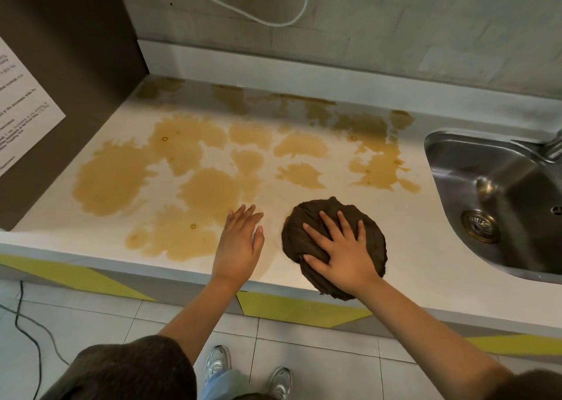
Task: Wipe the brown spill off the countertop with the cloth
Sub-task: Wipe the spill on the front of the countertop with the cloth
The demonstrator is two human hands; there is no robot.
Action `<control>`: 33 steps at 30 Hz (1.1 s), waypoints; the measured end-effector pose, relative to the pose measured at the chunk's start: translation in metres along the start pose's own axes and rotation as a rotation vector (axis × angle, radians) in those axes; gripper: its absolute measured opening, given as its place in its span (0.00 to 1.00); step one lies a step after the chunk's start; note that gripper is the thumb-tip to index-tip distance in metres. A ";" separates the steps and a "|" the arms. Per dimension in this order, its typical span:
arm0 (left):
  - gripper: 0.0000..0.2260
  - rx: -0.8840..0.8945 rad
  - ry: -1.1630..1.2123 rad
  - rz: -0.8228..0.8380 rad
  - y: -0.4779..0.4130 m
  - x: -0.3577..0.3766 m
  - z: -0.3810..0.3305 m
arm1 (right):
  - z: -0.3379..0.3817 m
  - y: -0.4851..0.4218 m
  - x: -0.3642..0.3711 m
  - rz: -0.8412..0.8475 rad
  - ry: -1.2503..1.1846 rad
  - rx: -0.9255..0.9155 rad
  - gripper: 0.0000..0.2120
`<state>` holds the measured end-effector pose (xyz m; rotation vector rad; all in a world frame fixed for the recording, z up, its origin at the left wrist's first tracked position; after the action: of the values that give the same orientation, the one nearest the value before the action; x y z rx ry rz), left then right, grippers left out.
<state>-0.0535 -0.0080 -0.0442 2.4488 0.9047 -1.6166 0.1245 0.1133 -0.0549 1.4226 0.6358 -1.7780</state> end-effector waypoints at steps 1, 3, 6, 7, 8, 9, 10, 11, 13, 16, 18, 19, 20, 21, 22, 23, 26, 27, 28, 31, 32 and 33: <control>0.22 0.003 0.000 -0.002 0.000 0.000 0.000 | 0.000 -0.001 0.000 0.002 -0.002 0.009 0.31; 0.22 0.002 -0.002 0.003 0.000 0.001 -0.001 | 0.004 -0.009 0.000 0.013 -0.002 0.060 0.33; 0.23 -0.012 -0.005 0.011 0.000 0.001 -0.002 | 0.014 -0.033 0.000 0.001 0.003 0.148 0.34; 0.23 -0.009 -0.002 0.013 0.000 0.001 -0.002 | 0.019 -0.044 0.000 0.002 0.002 0.166 0.33; 0.23 -0.007 0.001 0.015 0.000 0.001 -0.002 | 0.024 -0.055 0.001 0.006 -0.002 0.171 0.33; 0.23 -0.007 0.005 0.018 0.000 0.001 -0.001 | 0.031 -0.064 0.001 0.011 -0.006 0.163 0.32; 0.23 -0.008 0.007 0.020 -0.001 0.001 -0.001 | 0.038 -0.072 0.002 0.017 -0.008 0.146 0.32; 0.23 -0.011 0.011 0.022 -0.001 0.001 -0.001 | 0.043 -0.077 0.002 0.023 -0.007 0.125 0.32; 0.24 -0.021 0.022 0.022 0.000 0.000 0.000 | 0.049 -0.080 0.003 0.035 -0.009 0.078 0.33; 0.24 -0.025 0.027 0.021 0.001 -0.001 0.000 | 0.047 -0.060 0.004 0.041 0.010 -0.051 0.34; 0.24 -0.022 0.023 0.024 0.001 -0.001 0.001 | 0.033 -0.041 0.003 0.046 0.030 -0.129 0.33; 0.24 -0.024 0.023 0.022 0.001 -0.001 0.001 | 0.023 -0.032 0.001 0.045 0.037 -0.139 0.32; 0.23 -0.025 0.025 0.019 0.001 -0.002 0.001 | 0.012 -0.026 -0.002 0.043 0.041 -0.132 0.32; 0.23 -0.023 0.028 0.015 0.001 -0.002 0.001 | 0.000 -0.022 -0.005 0.043 0.041 -0.109 0.32; 0.23 -0.018 0.030 0.010 0.002 -0.002 0.000 | -0.012 -0.022 -0.008 0.040 0.037 -0.075 0.31; 0.22 -0.013 0.031 0.009 0.002 -0.001 -0.001 | -0.021 -0.024 -0.010 0.034 0.028 -0.033 0.31; 0.23 -0.014 0.029 0.017 0.000 0.001 -0.002 | -0.027 -0.042 -0.013 0.009 0.006 0.112 0.31; 0.23 -0.017 0.028 0.017 0.000 0.001 -0.002 | -0.023 -0.050 -0.013 0.004 0.006 0.159 0.30; 0.23 -0.015 0.024 0.019 0.000 0.002 -0.002 | -0.017 -0.058 -0.012 0.003 0.003 0.204 0.30; 0.24 -0.009 0.012 0.027 0.000 0.002 -0.003 | 0.007 -0.079 -0.008 0.017 -0.009 0.243 0.31; 0.24 -0.014 0.012 0.028 0.000 0.001 -0.002 | 0.014 -0.082 -0.007 0.022 -0.011 0.225 0.31; 0.24 -0.019 0.014 0.028 0.001 0.001 -0.002 | 0.018 -0.083 -0.005 0.025 -0.012 0.202 0.30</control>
<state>-0.0516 -0.0074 -0.0446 2.4523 0.8790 -1.5759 0.0476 0.1496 -0.0517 1.5454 0.4393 -1.8721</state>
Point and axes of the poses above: each hand's wrist, its own y-axis away from the middle knuckle, its own x-axis out of the palm, z = x × y, the point moved 6 cm from there along -y, towards the middle knuckle, and after that the axes turned 8 degrees about -y, right-handed, at the moved point
